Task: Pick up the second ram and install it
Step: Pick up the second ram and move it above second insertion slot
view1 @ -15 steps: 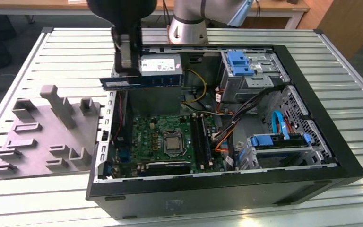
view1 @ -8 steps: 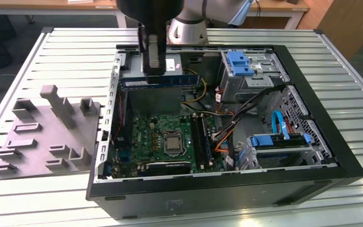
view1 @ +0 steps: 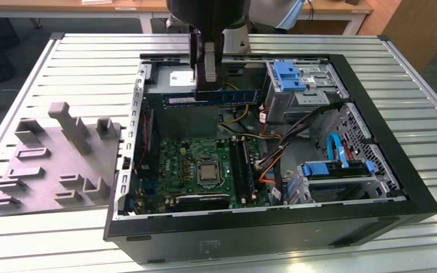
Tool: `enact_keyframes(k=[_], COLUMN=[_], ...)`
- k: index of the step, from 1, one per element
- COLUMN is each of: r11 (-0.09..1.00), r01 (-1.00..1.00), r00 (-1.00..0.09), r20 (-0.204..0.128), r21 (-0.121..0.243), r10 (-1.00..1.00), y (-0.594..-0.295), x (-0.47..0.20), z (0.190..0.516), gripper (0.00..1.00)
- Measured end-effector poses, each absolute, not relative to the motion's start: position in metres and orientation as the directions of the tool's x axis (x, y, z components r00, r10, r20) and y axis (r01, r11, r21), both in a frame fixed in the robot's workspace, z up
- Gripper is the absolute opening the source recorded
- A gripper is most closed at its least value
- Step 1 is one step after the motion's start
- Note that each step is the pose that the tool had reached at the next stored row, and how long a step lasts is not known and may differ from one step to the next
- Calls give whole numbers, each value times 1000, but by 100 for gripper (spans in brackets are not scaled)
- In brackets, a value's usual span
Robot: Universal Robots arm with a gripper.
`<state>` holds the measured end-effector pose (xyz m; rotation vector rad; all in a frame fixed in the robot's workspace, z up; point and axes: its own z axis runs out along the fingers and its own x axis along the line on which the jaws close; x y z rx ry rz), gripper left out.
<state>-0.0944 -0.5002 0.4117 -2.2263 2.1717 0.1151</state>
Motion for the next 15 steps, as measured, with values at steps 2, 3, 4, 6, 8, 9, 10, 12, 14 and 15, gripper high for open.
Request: enact_keyframes(k=[2,3,4,6,8,9,10,12,14,15], r11=[-10,-1,5,7,7,7,7,7,7,7], r01=[-999,-1000,-1000,-1000,-1000,-1000,-1000,-1000,-1000,-1000], r00=[8,-1,-8,-9,-9,-9,-9,-9,-9,-9], r20=[-73,-73,-73,-73,-73,-73,-74,-73,-73,-73], r21=[31,31,31,31,31,31,31,31,31,31], r10=[-997,-997,-997,-997,-997,-997,-997,-997,-997,-997], y=[-500,-500,-500,-500,-500,-500,-500,-500,-500,-500], x=[-94,-94,-94,-94,-94,-94,-94,-94,-94,-94], z=[411,410,410,410,410,410,409,406,403,401], gripper=[13,13,13,13,13,13,13,13,13,13])
